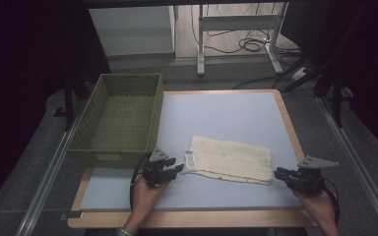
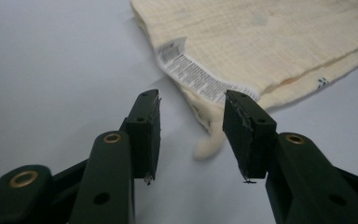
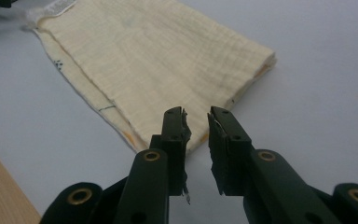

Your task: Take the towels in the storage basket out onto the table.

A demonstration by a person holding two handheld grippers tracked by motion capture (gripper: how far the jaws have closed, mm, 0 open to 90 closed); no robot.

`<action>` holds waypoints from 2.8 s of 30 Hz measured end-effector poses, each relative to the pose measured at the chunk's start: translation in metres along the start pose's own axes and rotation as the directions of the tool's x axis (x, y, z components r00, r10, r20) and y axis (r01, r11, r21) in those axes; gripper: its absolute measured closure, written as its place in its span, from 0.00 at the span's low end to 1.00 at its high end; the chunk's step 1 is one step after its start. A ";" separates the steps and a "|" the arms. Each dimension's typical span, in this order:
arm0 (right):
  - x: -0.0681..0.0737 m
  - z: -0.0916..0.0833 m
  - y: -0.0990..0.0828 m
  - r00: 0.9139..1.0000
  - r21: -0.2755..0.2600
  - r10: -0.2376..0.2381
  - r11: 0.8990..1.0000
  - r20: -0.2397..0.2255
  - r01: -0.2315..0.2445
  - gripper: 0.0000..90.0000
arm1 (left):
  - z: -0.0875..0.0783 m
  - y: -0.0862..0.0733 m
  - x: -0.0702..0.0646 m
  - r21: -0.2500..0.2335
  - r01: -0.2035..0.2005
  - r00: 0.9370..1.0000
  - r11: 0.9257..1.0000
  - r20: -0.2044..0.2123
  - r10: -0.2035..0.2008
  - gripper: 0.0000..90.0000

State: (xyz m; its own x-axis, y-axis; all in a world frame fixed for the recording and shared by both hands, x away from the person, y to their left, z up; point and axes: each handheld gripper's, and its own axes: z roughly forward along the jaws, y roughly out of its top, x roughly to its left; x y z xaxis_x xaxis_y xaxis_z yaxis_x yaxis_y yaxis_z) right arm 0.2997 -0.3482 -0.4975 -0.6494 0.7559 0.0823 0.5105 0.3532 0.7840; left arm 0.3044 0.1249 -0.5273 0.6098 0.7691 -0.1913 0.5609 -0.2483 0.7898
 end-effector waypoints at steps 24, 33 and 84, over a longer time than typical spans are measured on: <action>0.079 0.101 0.044 0.958 0.067 -0.187 0.976 -0.216 0.206 0.77 | 0.044 0.014 -0.010 0.056 -0.065 0.997 0.996 0.041 0.063 0.52; 0.087 0.105 0.047 0.949 0.081 -0.283 0.952 -0.141 0.296 0.98 | 0.041 0.011 -0.005 0.050 -0.039 0.998 0.998 0.049 0.036 0.52; -0.036 0.084 0.052 0.990 0.127 -0.057 0.991 0.128 0.040 0.94 | 0.113 0.079 0.030 0.087 -0.086 0.995 0.993 -0.048 0.091 0.93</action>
State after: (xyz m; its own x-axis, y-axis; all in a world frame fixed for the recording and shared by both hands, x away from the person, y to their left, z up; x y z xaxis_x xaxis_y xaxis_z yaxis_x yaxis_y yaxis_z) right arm 0.3971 -0.3110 -0.5108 -0.5999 0.7990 -0.0415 0.5512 0.4504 0.7023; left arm 0.4305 0.0621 -0.5369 0.6303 0.7711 -0.0905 0.5527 -0.3638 0.7498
